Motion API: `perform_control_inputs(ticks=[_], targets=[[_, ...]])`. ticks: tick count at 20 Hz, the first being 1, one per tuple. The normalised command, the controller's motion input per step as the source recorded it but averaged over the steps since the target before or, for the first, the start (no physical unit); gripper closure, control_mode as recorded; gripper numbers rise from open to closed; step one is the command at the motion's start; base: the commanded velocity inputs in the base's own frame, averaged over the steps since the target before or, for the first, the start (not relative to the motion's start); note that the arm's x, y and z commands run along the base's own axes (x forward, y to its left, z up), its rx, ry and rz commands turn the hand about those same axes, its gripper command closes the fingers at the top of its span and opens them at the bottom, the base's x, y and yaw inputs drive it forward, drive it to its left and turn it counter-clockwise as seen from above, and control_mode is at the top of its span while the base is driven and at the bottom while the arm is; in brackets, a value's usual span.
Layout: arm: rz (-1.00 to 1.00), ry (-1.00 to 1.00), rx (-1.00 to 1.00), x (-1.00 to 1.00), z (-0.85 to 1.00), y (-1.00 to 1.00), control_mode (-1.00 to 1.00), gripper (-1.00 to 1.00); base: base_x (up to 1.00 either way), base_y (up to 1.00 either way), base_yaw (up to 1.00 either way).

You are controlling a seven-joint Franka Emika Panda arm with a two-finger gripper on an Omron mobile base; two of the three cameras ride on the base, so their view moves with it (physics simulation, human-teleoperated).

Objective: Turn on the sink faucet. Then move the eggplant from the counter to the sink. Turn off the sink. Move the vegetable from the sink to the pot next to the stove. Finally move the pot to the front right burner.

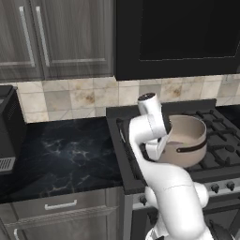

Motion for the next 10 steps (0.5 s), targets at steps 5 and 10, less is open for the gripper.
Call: perform_control_inputs(ticks=[5,10], targets=[[-0.43,-0.07,0.02,-0.04,0.02,-0.59,-1.00,1.00,0.00,0.00,0.00],[-0.34,-0.18,0.02,0.00,0.07,-0.56,-1.00,1.00,0.00,0.00,0.00]])
